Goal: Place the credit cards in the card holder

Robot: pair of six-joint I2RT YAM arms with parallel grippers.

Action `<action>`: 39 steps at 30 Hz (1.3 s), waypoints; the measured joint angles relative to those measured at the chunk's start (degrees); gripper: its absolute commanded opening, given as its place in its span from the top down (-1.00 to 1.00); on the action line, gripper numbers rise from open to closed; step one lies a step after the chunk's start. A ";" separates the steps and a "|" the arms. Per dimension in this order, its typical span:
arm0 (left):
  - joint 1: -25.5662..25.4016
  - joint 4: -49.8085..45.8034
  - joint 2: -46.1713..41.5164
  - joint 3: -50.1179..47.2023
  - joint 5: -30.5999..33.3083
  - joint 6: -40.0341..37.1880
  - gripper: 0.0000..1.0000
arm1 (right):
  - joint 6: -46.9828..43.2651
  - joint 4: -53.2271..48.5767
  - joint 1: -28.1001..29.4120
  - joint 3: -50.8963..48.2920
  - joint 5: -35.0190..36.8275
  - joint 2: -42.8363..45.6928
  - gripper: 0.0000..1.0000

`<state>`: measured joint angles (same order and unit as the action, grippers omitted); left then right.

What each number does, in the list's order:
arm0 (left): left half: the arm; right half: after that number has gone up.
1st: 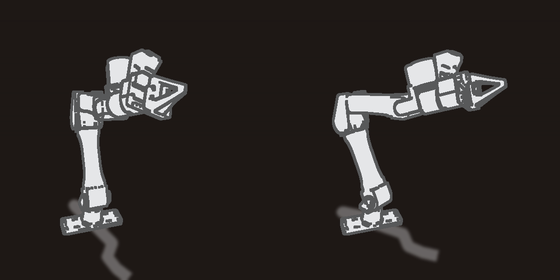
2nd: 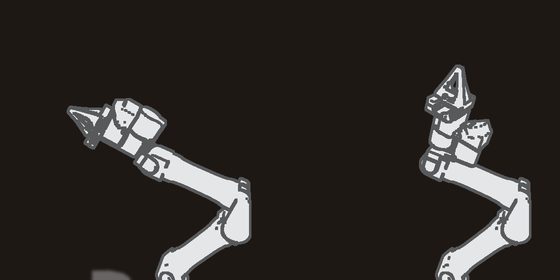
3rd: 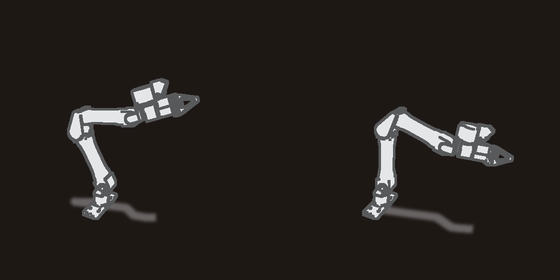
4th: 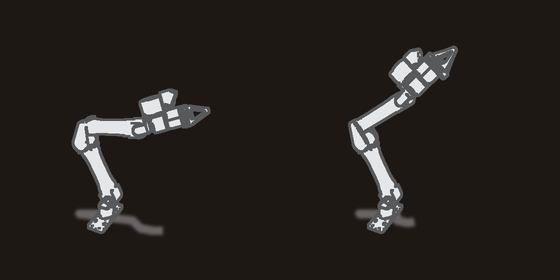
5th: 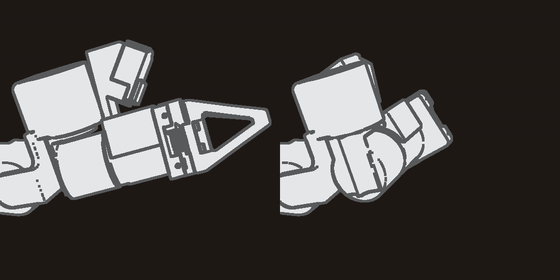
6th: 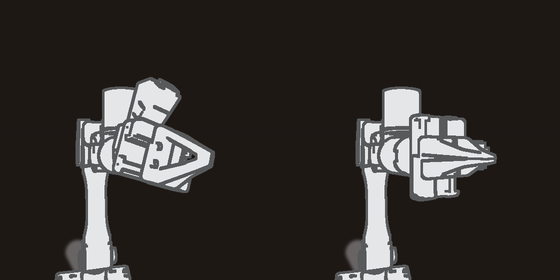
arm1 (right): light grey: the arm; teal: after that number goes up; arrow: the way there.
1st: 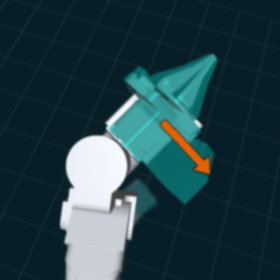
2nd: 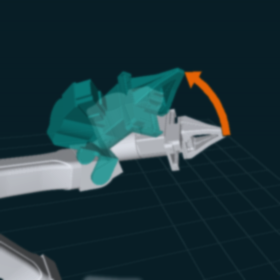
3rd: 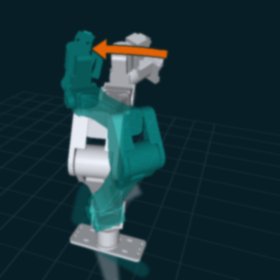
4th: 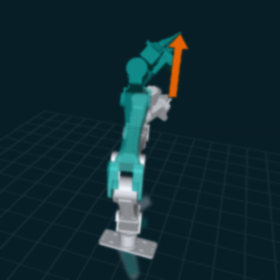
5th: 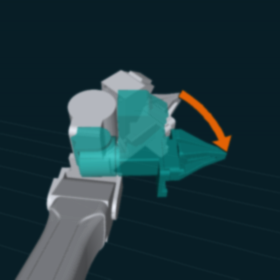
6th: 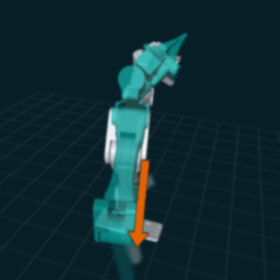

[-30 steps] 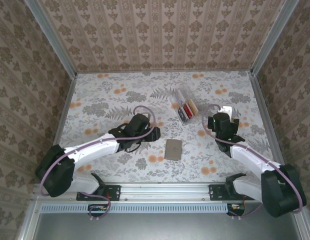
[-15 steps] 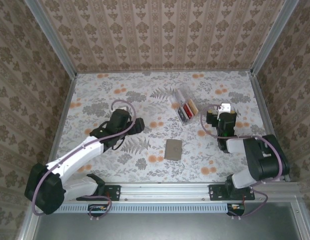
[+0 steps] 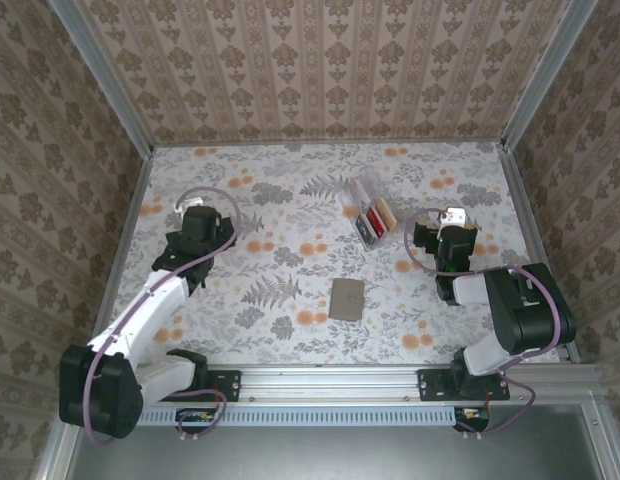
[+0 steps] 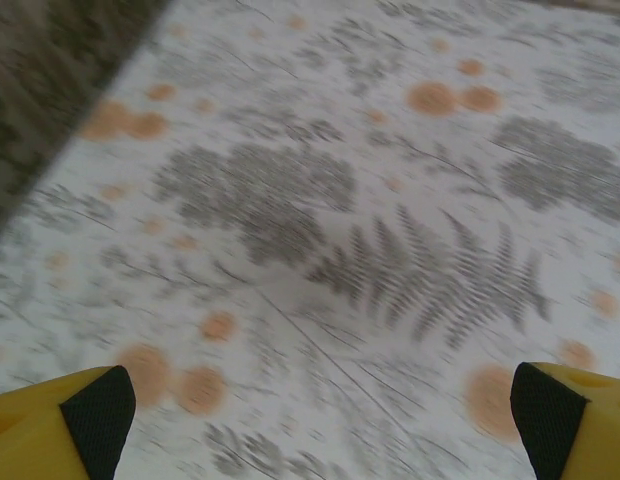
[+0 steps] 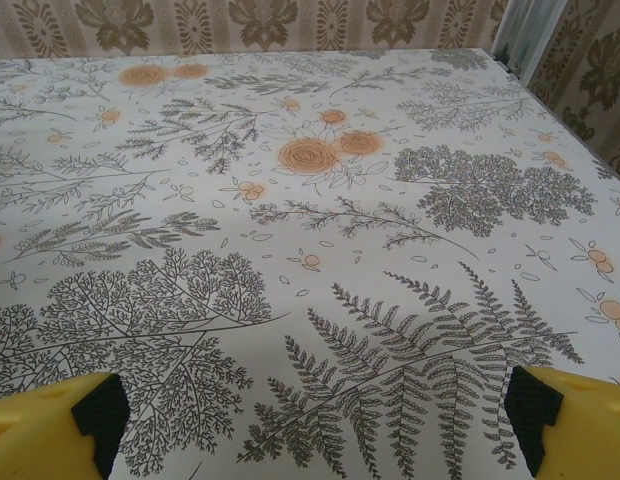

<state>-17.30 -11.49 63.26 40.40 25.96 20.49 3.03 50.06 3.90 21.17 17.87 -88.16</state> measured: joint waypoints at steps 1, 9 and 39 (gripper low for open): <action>0.61 2.16 0.20 -1.01 1.20 -1.88 -1.00 | 0.00 0.00 0.00 0.00 0.00 0.00 -0.99; 4.07 23.23 10.69 -11.37 1.20 -16.41 -1.00 | 0.17 0.00 0.00 0.00 0.00 0.00 -0.99; 14.27 61.24 24.76 -19.52 -13.75 -22.21 -1.00 | 0.17 0.00 0.00 0.00 0.00 0.00 -0.99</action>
<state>-3.03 49.76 88.03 20.88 12.21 -1.72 3.20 50.06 3.90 21.17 17.87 -88.16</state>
